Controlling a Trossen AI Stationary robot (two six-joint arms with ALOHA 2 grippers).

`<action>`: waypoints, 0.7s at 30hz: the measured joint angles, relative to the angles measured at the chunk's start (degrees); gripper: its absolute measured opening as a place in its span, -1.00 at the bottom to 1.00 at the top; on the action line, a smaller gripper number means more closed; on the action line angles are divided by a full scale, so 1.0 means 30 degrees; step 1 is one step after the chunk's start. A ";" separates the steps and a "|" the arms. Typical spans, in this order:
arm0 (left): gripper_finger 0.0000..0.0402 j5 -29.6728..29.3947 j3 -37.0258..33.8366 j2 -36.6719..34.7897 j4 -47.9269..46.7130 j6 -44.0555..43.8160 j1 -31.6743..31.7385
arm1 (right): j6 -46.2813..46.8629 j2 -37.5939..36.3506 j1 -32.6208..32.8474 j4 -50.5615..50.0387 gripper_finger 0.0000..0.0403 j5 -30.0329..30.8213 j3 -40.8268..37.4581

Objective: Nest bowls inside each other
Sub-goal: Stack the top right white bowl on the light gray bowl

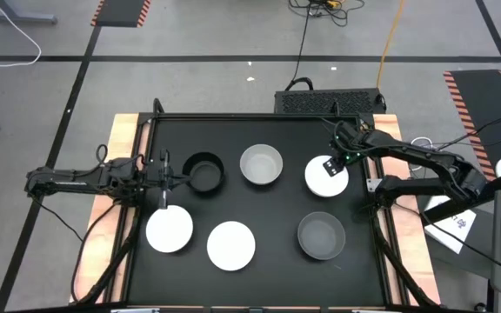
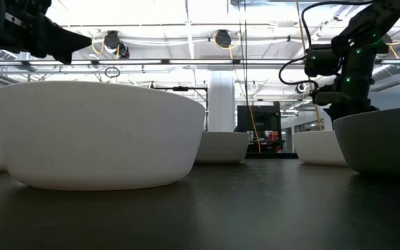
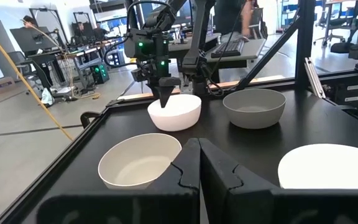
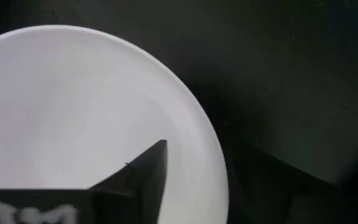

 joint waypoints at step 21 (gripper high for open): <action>-0.98 0.0019 0.0000 0.0000 -0.0855 -0.0131 0.0003 | -0.1303 -0.0021 -0.0007 0.0644 -0.99 -0.0065 0.0007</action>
